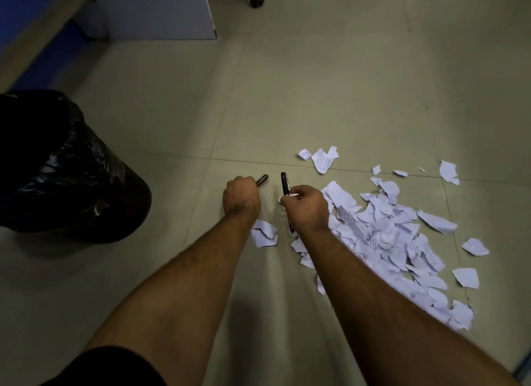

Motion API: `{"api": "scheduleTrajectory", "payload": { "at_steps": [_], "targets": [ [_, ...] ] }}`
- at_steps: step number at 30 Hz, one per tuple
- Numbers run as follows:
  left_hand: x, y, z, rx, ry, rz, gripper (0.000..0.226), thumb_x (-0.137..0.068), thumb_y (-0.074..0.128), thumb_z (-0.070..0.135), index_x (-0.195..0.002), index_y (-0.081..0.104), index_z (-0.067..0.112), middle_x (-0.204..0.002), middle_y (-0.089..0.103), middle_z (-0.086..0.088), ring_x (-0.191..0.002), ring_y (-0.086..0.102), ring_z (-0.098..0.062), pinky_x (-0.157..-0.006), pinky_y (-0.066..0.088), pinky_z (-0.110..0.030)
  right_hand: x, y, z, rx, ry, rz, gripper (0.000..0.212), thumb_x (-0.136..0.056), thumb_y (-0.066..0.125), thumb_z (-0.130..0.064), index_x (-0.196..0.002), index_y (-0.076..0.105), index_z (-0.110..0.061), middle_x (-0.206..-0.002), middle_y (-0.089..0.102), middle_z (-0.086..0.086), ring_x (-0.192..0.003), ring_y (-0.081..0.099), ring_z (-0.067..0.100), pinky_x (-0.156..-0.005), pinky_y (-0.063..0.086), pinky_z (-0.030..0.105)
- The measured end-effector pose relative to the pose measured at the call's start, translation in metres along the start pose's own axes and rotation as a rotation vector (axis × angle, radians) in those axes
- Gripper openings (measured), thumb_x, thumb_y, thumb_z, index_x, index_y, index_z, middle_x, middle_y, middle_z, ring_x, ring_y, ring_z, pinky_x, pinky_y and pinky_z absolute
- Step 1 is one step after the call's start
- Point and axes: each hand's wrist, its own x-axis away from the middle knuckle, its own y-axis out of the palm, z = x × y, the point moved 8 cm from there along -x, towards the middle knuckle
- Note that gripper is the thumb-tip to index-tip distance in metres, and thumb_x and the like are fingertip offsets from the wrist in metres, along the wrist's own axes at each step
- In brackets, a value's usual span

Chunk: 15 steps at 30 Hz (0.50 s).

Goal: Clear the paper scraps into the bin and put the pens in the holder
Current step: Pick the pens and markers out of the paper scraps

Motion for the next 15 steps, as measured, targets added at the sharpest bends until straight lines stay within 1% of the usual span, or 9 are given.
{"api": "scheduleTrajectory", "payload": {
  "at_steps": [2,3,5,7,8,11,12,15],
  "targets": [
    [0.005,-0.014,0.013,0.169,-0.028,0.031,0.022,-0.086,0.056,0.009,-0.104,0.069,0.007,-0.111,0.066,-0.014,-0.104,0.062,-0.033,-0.08,0.052,-0.035,0.001,-0.015,0.002,-0.056,0.004,0.03,0.026,-0.077,0.071,-0.023,-0.103,0.071,-0.022,-0.09,0.076,0.0,-0.088,0.069,0.02,-0.077,0.049,0.026],
    [0.009,-0.02,0.025,0.262,-0.038,0.034,0.022,-0.083,0.058,0.012,-0.101,0.07,0.009,-0.108,0.068,-0.014,-0.102,0.063,-0.034,-0.078,0.052,-0.034,0.001,-0.026,0.002,-0.07,-0.001,0.062,0.025,-0.077,0.07,-0.022,-0.102,0.071,-0.022,-0.089,0.075,0.0,-0.087,0.069,0.02,-0.076,0.049,0.026],
    [0.022,-0.029,0.057,0.447,-0.054,-0.005,0.021,-0.078,0.063,0.017,-0.097,0.072,0.012,-0.102,0.071,-0.011,-0.097,0.066,-0.033,-0.076,0.051,-0.031,0.002,-0.058,0.007,-0.088,0.008,0.152,0.023,-0.078,0.068,-0.021,-0.101,0.071,-0.024,-0.091,0.075,-0.002,-0.087,0.068,0.02,-0.078,0.051,0.028],
    [0.038,-0.029,0.099,0.592,-0.029,-0.082,0.017,-0.074,0.067,0.021,-0.088,0.074,0.013,-0.093,0.074,-0.009,-0.091,0.068,-0.03,-0.072,0.05,-0.028,0.007,-0.1,0.02,-0.097,0.023,0.251,0.021,-0.081,0.067,-0.023,-0.101,0.069,-0.026,-0.088,0.072,-0.007,-0.083,0.065,0.017,-0.077,0.048,0.027],
    [0.048,-0.026,0.119,0.639,-0.004,-0.13,0.015,-0.073,0.068,0.021,-0.084,0.074,0.013,-0.088,0.074,-0.008,-0.087,0.069,-0.028,-0.07,0.049,-0.027,0.012,-0.12,0.029,-0.098,0.029,0.301,0.02,-0.082,0.067,-0.024,-0.102,0.069,-0.026,-0.087,0.07,-0.009,-0.082,0.064,0.017,-0.076,0.048,0.027],
    [0.083,-0.005,0.186,0.723,0.071,-0.286,0.004,-0.074,0.07,0.019,-0.075,0.073,0.017,-0.083,0.074,-0.001,-0.085,0.069,-0.022,-0.071,0.051,-0.025,0.027,-0.188,0.071,-0.164,0.104,0.466,0.019,-0.081,0.071,-0.027,-0.1,0.07,-0.027,-0.086,0.072,-0.009,-0.079,0.068,0.021,-0.076,0.055,0.033],
    [0.101,0.005,0.214,0.735,0.109,-0.341,0.002,-0.073,0.071,0.019,-0.072,0.072,0.018,-0.08,0.073,0.0,-0.084,0.069,-0.022,-0.072,0.052,-0.025,0.033,-0.215,0.089,-0.19,0.138,0.522,0.019,-0.081,0.072,-0.026,-0.1,0.071,-0.027,-0.086,0.073,-0.007,-0.079,0.068,0.019,-0.075,0.054,0.031],
    [0.156,0.035,0.282,0.738,0.211,-0.48,0.005,-0.069,0.074,0.021,-0.068,0.072,0.017,-0.078,0.075,-0.001,-0.081,0.07,-0.021,-0.075,0.058,-0.029,0.056,-0.284,0.134,-0.243,0.179,0.638,0.019,-0.081,0.075,-0.02,-0.101,0.073,-0.023,-0.081,0.072,-0.003,-0.075,0.065,0.014,-0.064,0.044,0.017]
  ]
}}
